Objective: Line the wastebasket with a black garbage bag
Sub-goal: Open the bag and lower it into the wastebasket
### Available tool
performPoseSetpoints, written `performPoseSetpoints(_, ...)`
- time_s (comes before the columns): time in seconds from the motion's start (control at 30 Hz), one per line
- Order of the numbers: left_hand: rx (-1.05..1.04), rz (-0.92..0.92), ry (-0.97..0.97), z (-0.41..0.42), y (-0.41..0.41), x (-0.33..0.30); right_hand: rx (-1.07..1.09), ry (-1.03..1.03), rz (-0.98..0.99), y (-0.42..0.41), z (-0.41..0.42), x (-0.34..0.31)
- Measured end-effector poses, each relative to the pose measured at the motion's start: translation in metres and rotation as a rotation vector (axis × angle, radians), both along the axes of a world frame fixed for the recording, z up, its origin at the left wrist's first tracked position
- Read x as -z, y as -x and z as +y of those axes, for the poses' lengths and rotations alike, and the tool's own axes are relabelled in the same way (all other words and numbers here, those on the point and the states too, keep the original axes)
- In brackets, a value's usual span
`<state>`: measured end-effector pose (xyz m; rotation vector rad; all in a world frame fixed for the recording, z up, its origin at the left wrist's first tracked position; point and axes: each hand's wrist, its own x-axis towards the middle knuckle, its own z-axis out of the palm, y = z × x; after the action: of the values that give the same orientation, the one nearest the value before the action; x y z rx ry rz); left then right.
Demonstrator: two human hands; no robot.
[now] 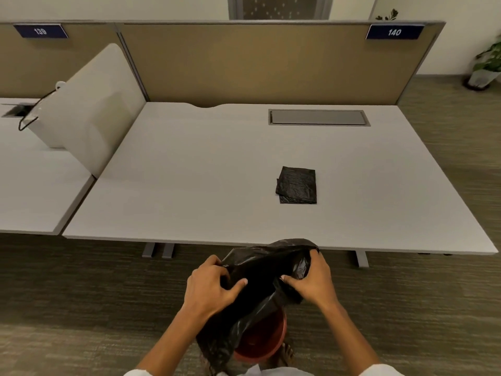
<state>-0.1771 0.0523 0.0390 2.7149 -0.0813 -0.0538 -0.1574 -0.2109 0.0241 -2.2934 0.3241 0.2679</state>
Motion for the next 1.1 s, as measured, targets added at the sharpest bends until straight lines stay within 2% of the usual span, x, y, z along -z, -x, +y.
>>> performPoseSetpoints(0.2,-0.044,0.129,-0.096,-0.009,0.011,0.009,-0.136,0.015,0.109,-0.006,-0.012,0.006)
performPoseSetpoints(0.37,-0.132,0.279,-0.135,-0.015,0.015,0.021,-0.261,0.09,0.033,-0.006,-0.026,0.017)
performPoseSetpoints(0.5,-0.241,0.37,-0.057,-0.023,0.021,0.026,-0.127,0.09,-0.042,-0.007,-0.035,0.029)
performPoseSetpoints(0.63,-0.309,0.309,0.066,-0.033,0.035,0.031,0.059,-0.021,-0.058,-0.009,-0.033,0.042)
performPoseSetpoints(0.77,-0.346,0.28,0.173,-0.038,0.05,0.039,0.233,-0.2,0.138,-0.014,-0.017,0.053)
performPoseSetpoints(0.83,-0.333,0.279,0.215,-0.04,0.056,0.042,0.253,-0.259,0.177,-0.013,-0.006,0.051)
performPoseSetpoints(0.97,-0.298,0.262,0.315,-0.037,0.064,0.044,0.124,-0.109,0.12,-0.01,0.016,0.041)
performPoseSetpoints(1.1,-0.309,0.226,0.452,-0.018,0.061,0.04,-0.049,0.12,0.163,0.0,0.032,0.044)
